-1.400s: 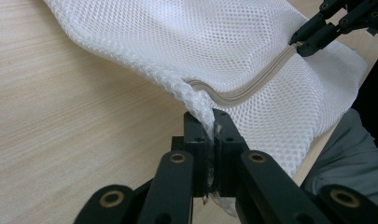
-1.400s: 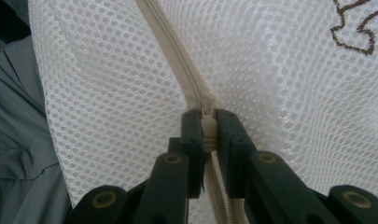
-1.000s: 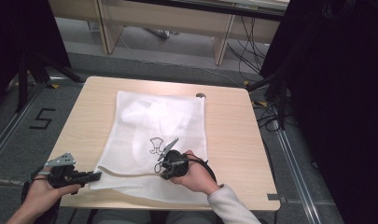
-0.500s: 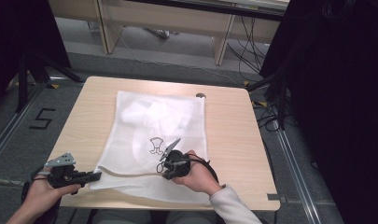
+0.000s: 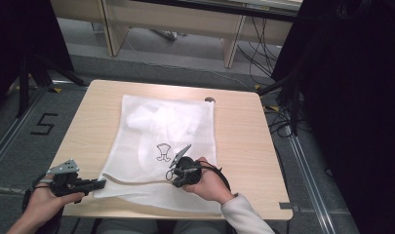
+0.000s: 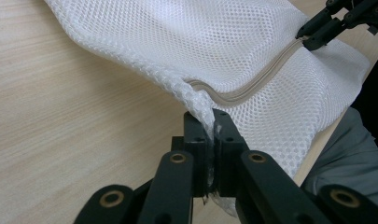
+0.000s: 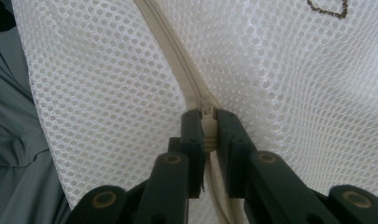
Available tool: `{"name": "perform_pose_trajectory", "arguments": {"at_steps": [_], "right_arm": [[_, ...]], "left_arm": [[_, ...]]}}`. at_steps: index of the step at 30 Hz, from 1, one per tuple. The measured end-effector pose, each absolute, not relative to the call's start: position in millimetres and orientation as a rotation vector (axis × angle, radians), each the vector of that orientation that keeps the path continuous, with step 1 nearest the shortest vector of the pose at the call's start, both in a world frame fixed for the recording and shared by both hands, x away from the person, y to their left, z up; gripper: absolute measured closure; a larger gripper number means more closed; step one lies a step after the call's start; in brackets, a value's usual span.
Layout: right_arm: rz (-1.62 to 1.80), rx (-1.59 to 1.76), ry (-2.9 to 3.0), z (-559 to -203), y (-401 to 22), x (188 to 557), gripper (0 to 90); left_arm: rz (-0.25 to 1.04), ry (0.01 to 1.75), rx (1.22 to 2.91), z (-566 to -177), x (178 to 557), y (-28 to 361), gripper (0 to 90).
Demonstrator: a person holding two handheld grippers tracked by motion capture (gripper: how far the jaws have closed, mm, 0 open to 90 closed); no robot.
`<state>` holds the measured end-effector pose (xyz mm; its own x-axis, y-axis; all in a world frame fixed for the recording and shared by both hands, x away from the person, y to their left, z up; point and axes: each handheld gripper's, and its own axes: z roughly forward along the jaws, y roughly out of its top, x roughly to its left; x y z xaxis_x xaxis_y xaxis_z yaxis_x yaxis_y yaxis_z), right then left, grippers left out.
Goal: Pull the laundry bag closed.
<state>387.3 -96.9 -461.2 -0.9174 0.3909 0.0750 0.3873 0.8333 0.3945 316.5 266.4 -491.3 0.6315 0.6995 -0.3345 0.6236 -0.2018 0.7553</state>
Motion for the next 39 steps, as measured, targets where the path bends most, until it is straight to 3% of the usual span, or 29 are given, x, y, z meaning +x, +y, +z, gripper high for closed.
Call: {"name": "perform_pose_trajectory", "arguments": {"at_steps": [39], "right_arm": [[0.632,0.671,2.988,-458.9,-114.0,386.4,82.4]], "left_arm": [[0.102,1.051,1.902,-491.5,316.6,266.6,85.5]]}}
